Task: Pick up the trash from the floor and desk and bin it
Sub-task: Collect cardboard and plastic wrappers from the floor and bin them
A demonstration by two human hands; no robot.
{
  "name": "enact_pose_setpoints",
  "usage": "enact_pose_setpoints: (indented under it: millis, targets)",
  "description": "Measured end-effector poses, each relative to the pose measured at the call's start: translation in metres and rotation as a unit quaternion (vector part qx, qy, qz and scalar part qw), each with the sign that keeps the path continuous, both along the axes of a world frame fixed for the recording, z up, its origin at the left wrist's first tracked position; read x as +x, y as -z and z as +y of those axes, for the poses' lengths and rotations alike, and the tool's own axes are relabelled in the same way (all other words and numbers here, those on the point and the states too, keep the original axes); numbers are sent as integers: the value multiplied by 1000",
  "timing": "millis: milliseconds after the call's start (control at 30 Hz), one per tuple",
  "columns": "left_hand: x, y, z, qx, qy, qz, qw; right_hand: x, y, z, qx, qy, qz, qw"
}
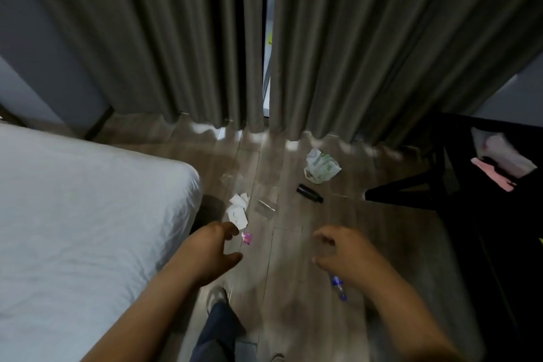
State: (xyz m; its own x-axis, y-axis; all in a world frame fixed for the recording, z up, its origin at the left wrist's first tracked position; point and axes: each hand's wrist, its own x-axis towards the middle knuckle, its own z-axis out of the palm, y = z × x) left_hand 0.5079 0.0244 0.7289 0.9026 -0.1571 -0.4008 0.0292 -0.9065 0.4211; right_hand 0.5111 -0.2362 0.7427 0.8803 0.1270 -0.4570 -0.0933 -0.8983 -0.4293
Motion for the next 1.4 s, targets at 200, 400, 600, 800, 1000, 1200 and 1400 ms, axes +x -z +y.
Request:
enact_pose_setpoints:
  millis: [200,400,600,800,1000,1200,1400]
  targets:
    - [92,10,41,-4,25,8,1000,76,6,39,-15,15,10,1000]
    - [169,23,65,-17,55,17,998,143,18,70,0,34,38,999]
    - [223,50,64,-14,70,55,996,196,49,64,2,16,62,998]
    - [276,81,44,10,41,79,996,264,90,39,7,-11,82,997]
    - [329,138,22,37,-16,108,993,342,148,12,-6,-55,85,995]
    - [366,238,25,46,-47,141,988,398,238,24,-8,-87,83,993]
    - [388,375,42,45,-67,162,984,421,369,50,5,-94,60,994]
